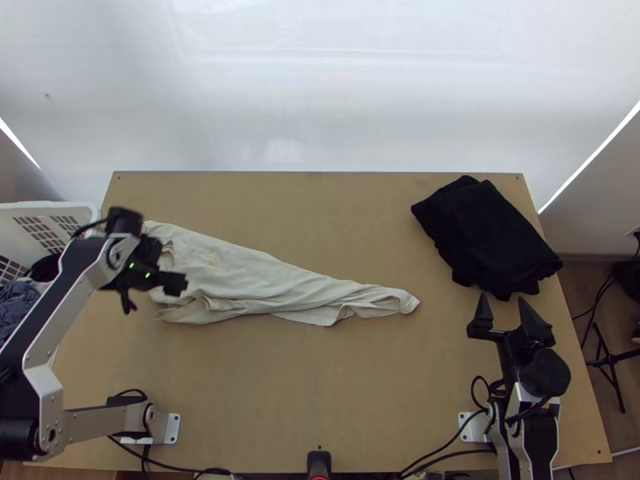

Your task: Fold the t-shirt

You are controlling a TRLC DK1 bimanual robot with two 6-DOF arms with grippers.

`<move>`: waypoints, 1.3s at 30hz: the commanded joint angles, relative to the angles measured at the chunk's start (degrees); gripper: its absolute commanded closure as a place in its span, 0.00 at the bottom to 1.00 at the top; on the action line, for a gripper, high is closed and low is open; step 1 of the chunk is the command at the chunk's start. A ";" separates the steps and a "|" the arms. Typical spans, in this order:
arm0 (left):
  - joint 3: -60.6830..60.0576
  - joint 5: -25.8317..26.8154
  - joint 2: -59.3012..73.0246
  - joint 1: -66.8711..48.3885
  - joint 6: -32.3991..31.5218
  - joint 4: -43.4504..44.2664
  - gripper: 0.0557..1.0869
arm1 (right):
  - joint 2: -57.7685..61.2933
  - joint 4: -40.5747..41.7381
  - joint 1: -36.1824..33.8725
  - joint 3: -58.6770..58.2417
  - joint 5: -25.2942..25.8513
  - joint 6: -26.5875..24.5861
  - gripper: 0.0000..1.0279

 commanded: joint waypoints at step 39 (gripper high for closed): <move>4.45 1.33 -21.54 12.72 -16.57 4.42 0.07 | 100.62 -50.87 47.27 104.60 -8.03 -10.25 0.03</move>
